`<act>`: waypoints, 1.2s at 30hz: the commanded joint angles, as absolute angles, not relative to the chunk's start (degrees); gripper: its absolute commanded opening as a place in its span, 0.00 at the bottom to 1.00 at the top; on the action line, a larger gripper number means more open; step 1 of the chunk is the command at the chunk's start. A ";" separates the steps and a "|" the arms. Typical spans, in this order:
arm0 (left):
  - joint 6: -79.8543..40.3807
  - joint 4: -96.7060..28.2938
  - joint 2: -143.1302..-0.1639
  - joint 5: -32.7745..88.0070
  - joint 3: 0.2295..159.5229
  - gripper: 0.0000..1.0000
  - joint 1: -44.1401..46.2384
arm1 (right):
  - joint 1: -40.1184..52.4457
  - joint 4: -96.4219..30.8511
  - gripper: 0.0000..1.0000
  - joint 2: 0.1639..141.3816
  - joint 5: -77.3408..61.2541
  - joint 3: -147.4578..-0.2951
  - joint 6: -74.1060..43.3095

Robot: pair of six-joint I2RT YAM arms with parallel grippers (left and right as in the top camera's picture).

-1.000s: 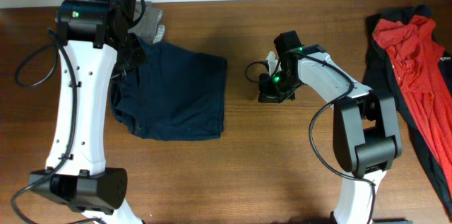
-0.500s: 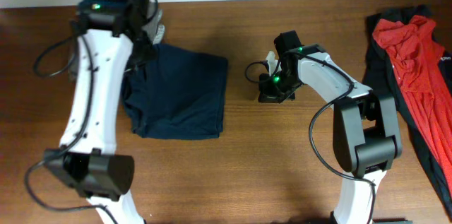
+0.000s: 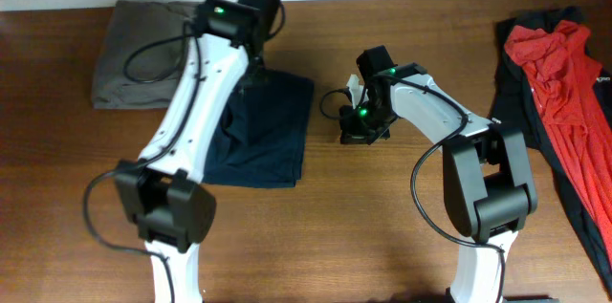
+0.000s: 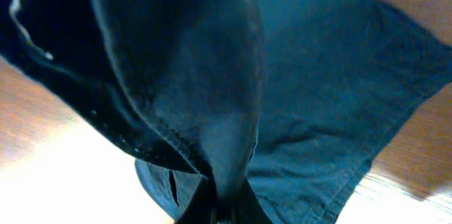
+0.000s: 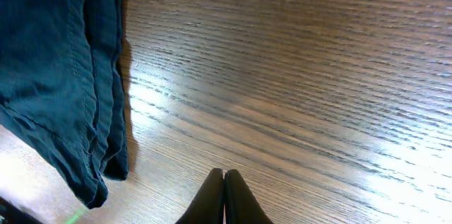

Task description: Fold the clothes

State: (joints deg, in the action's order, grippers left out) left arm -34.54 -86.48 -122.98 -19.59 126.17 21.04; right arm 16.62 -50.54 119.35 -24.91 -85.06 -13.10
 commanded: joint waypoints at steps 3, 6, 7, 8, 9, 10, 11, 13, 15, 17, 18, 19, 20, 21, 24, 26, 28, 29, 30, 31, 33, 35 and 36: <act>-35.22 -85.80 -127.33 -19.88 126.48 0.01 22.41 | 16.86 -50.65 0.07 120.33 -24.12 -84.53 -12.45; -35.20 -85.49 -127.42 -19.07 126.48 0.01 23.14 | 16.86 -50.63 0.07 120.33 -23.51 -84.53 -12.47; -35.20 -85.45 -127.39 -19.03 126.48 0.00 23.46 | 16.84 -50.63 0.07 120.33 -23.49 -84.53 -12.47; -35.20 -85.43 -127.39 -18.83 126.48 0.01 23.83 | 16.82 -50.59 0.07 120.33 -23.49 -84.53 -12.47; -35.20 -85.45 -127.39 -18.57 126.48 0.01 24.16 | 16.82 -50.57 0.07 120.33 -23.49 -84.53 -12.47; -35.18 -85.47 -127.39 -18.13 126.48 0.00 24.53 | 16.82 -50.52 0.07 120.33 -23.49 -84.53 -12.47; -35.18 -85.47 -127.42 -17.61 126.48 0.01 24.84 | 16.82 -50.39 0.07 120.33 -23.49 -84.53 -12.47; -35.16 -85.45 -127.42 -16.91 126.48 0.01 25.47 | 16.82 -50.37 0.07 120.33 -23.49 -84.53 -12.47; -35.16 -85.52 -127.42 -16.86 126.48 0.01 26.06 | 16.82 -50.39 0.07 120.33 -23.49 -84.53 -12.47; -35.14 -85.58 -127.52 -16.58 126.48 0.01 26.70 | 16.82 -50.37 0.07 120.33 -23.49 -84.53 -12.47; -35.14 -85.60 -127.52 -16.40 126.48 0.01 27.00 | 16.82 -50.37 0.07 120.33 -23.49 -84.53 -12.47; -35.14 -85.60 -127.52 -16.16 126.48 0.01 27.42 | 16.82 -50.35 0.07 120.33 -23.49 -84.53 -12.47; -35.14 -85.60 -127.52 -16.05 126.48 0.01 27.70 | 16.82 -50.35 0.07 120.33 -23.49 -84.53 -12.47; -35.14 -85.58 -127.55 -16.01 126.48 0.01 28.01 | 16.82 -50.35 0.07 120.33 -23.49 -84.53 -12.47; -35.11 -85.45 -127.59 -16.05 126.48 0.08 28.64 | 16.80 -50.37 0.07 120.33 -23.49 -84.53 -12.73; -35.11 -85.52 -127.61 -15.88 126.48 0.11 28.73 | 16.75 -50.43 0.07 120.33 -23.53 -84.53 -14.15; -34.39 -85.47 -127.61 -14.87 126.48 0.11 28.73 | 16.71 -50.37 0.07 120.33 -23.51 -84.53 -14.22; -34.24 -85.47 -127.61 -14.48 126.48 0.11 28.73 | 16.71 -50.37 0.07 120.33 -23.51 -84.53 -14.20; -34.24 -85.47 -127.61 -14.09 126.48 0.11 28.73 | 16.69 -50.39 0.07 120.33 -23.51 -84.53 -14.20; -34.24 -85.45 -127.61 -13.91 126.48 0.11 28.73 | 16.60 -50.39 0.07 120.33 -23.51 -84.53 -14.20; -34.24 -85.41 -127.61 -13.47 126.48 0.11 28.73 | 16.40 -50.39 0.07 120.33 -23.51 -84.53 -14.20; -34.24 -85.43 -127.61 -12.23 126.48 0.11 28.73 | 16.08 -50.39 0.07 120.33 -23.53 -84.53 -14.20; -34.24 -85.45 -127.61 -11.51 126.48 0.11 28.73 | 15.92 -50.37 0.07 120.33 -23.51 -84.53 -14.20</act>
State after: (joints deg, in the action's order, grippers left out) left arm -34.52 -85.58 -127.52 -13.67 126.17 28.64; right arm 16.51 -50.52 119.35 -24.45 -85.06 -13.56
